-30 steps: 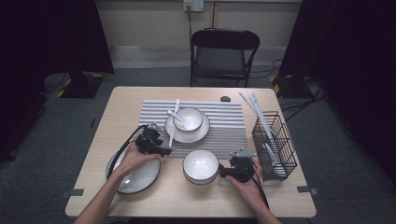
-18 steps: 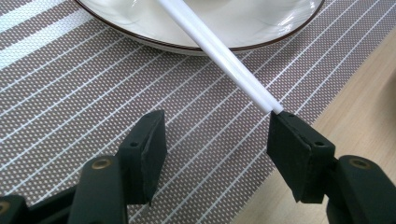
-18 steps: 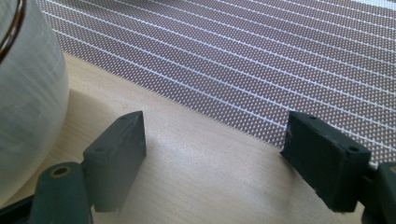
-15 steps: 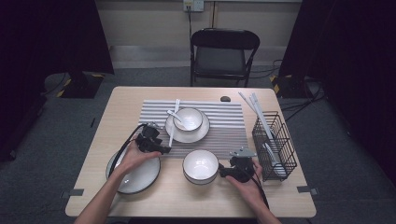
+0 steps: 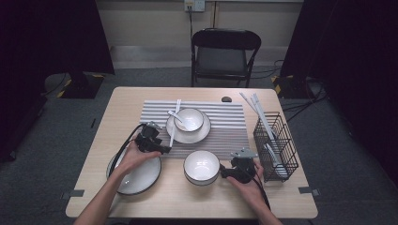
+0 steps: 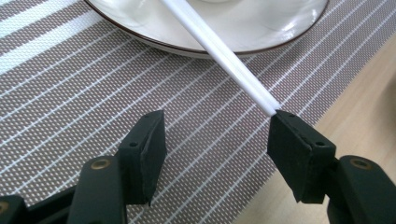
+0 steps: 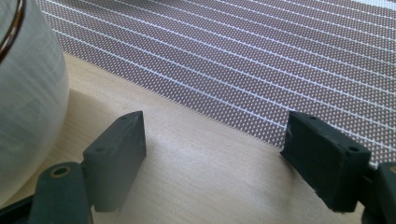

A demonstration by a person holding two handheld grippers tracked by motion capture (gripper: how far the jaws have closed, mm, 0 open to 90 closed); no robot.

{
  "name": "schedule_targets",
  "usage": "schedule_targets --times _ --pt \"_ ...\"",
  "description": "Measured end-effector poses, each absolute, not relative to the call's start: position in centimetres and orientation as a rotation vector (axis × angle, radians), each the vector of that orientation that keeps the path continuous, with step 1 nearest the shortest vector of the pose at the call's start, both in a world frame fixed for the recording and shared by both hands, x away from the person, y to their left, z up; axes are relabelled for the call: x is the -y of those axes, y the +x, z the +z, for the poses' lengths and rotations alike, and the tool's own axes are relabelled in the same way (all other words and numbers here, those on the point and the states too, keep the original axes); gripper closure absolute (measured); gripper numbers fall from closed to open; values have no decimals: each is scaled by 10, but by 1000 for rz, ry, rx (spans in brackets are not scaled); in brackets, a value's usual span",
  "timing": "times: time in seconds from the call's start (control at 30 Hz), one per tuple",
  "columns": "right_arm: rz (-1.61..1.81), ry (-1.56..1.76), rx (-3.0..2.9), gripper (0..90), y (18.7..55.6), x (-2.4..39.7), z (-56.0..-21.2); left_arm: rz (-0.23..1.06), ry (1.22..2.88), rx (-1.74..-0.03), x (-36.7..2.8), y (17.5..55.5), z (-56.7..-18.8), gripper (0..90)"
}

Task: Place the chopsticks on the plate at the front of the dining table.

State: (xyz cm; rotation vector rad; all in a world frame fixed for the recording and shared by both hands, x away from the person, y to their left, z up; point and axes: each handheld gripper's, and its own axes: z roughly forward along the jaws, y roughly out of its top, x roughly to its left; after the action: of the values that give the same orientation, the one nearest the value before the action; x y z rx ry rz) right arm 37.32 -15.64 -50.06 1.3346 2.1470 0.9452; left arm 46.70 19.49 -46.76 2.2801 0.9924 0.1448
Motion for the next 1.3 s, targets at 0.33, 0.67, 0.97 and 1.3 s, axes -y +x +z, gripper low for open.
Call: schedule_targets --times 0.33,0.67,0.97,1.3 --pt "945 1335 -2146 204 373 156 -501 152 2253 -1008 -208 466 -459 428" --pt "945 1334 -2147 204 373 156 -501 140 2289 -996 -199 469 -467 397" --pt "945 1336 -2146 204 373 156 -501 124 2285 -991 -200 470 -467 383" --pt "945 1334 -2147 204 373 156 -501 158 2223 -1048 -212 471 -457 394"
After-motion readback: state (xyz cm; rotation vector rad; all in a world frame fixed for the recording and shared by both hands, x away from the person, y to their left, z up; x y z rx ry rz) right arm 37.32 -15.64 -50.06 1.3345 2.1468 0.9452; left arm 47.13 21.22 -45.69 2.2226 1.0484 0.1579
